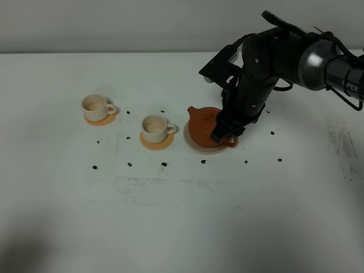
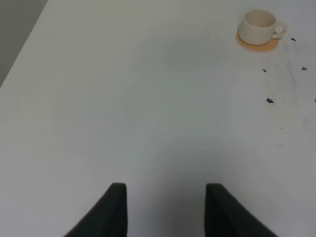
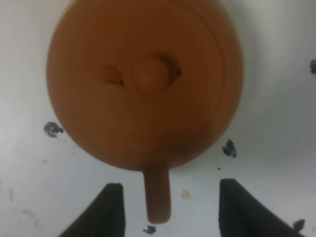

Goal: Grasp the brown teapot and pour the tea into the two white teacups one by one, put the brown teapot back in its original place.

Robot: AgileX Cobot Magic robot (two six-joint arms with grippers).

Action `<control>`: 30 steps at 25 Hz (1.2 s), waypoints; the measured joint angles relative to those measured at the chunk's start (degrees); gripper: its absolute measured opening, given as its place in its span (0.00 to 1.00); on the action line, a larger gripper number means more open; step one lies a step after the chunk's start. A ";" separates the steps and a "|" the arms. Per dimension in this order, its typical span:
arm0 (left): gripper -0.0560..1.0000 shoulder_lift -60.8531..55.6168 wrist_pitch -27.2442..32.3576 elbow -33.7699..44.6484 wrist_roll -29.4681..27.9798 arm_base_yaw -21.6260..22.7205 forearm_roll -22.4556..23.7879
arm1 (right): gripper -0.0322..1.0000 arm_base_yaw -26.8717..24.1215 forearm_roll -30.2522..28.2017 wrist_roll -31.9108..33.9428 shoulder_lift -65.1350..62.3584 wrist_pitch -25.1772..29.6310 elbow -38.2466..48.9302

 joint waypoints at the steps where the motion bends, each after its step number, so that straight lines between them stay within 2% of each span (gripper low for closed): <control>1: 0.43 0.00 0.00 0.00 0.00 0.00 0.00 | 0.47 0.00 0.00 -0.01 0.28 0.00 0.00; 30: 0.43 0.00 0.00 0.00 -0.05 0.00 0.00 | 0.45 0.00 0.24 -4.15 3.75 -0.44 -1.02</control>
